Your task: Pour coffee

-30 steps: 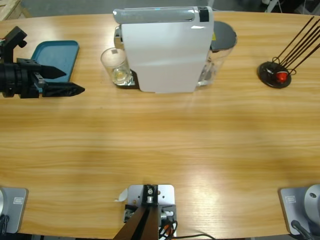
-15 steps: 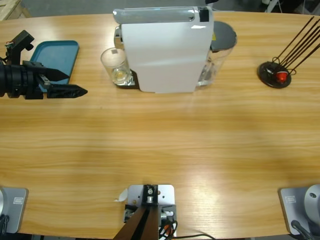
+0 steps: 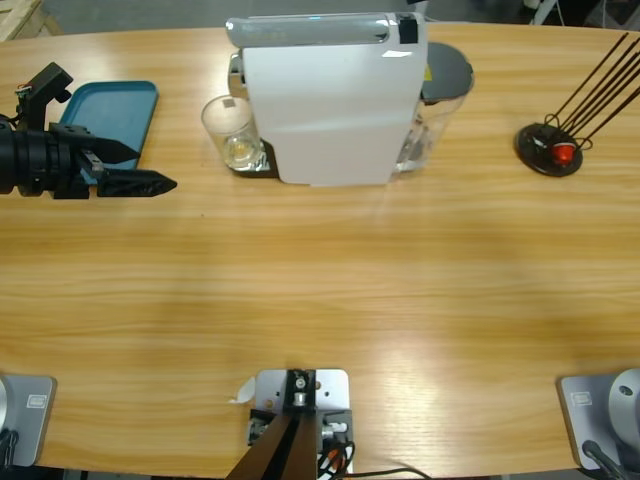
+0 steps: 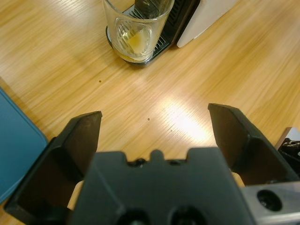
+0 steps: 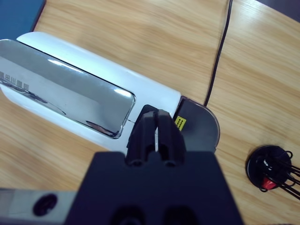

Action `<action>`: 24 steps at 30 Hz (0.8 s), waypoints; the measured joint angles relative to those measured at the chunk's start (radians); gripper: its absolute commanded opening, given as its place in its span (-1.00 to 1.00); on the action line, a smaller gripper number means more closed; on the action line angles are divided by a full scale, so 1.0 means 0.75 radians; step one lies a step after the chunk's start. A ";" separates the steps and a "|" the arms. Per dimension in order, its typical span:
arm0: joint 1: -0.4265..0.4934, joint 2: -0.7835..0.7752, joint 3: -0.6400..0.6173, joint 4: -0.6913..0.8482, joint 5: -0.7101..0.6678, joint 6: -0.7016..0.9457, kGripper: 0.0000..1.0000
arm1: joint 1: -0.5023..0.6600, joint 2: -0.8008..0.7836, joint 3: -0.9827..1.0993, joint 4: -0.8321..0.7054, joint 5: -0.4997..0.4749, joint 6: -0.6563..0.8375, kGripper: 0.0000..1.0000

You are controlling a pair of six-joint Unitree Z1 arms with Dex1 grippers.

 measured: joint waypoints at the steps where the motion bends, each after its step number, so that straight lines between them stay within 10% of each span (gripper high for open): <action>1: 0.000 0.000 0.000 0.000 0.000 0.000 1.00 | 0.000 0.000 0.000 0.000 0.003 0.000 -1.00; 24: 0.000 0.003 0.000 -0.011 0.000 0.000 1.00 | 0.000 0.002 0.014 0.010 0.029 0.001 -1.00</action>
